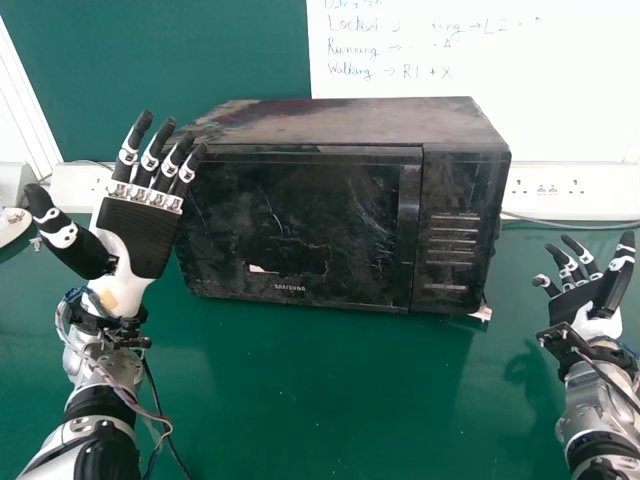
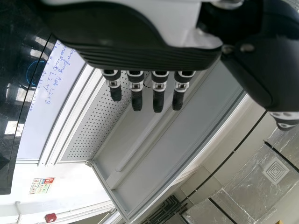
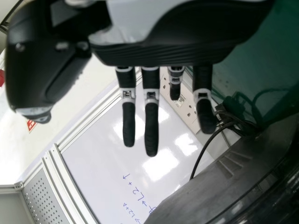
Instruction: Open the door of oven
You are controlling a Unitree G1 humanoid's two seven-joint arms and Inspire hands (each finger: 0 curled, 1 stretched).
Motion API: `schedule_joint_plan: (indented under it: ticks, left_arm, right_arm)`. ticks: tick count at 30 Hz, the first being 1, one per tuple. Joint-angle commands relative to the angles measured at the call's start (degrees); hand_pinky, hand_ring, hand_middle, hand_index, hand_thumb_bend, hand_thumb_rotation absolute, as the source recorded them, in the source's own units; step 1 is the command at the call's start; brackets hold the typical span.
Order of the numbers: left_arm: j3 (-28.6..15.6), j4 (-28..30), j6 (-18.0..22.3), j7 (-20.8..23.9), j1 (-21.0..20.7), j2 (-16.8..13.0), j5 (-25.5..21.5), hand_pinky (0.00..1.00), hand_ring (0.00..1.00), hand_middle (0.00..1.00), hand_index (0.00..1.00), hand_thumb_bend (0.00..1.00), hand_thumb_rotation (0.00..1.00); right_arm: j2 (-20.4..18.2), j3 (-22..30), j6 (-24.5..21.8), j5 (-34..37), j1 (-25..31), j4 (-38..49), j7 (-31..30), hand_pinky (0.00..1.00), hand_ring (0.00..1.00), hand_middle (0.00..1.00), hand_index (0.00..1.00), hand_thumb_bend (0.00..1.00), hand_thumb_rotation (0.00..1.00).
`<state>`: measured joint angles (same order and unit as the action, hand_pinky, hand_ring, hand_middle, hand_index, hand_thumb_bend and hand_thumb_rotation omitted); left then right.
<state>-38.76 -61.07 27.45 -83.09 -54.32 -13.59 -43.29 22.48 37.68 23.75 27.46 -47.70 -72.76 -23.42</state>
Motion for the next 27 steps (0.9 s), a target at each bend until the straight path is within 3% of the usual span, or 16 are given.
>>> schedule_joint_plan:
  ticks: [1,13,20,27]
  left_arm:
    - [1.0,-0.4,0.3,0.0,0.3,-0.2,0.9,0.16,0.30,0.44,0.56,0.89,0.70]
    - [1.6,-1.1,1.1,-0.2,0.3,-0.4,1.2,0.19,0.34,0.45,0.57,0.89,0.71]
    - [2.9,-1.7,-0.9,-0.7,-0.1,-1.1,2.0,0.21,0.38,0.49,0.58,0.93,0.70]
    - [4.2,-1.6,2.4,-0.8,0.1,-1.3,4.8,0.23,0.40,0.58,0.61,0.94,0.78]
  right_arm:
    - [0.3,-0.1,-0.2,0.1,0.4,0.1,-0.5,0.95,0.99,1.00,0.98,1.00,0.90]
    - [0.3,-0.3,0.0,-0.1,0.4,0.1,-0.4,0.95,1.00,1.00,0.99,1.00,0.90]
    - [0.2,0.0,-0.2,0.2,0.3,0.1,-0.4,0.96,0.99,1.00,0.98,1.00,0.89]
    - [0.2,-0.1,-0.2,0.0,0.4,0.1,-0.4,0.95,1.00,1.00,0.98,1.00,0.89]
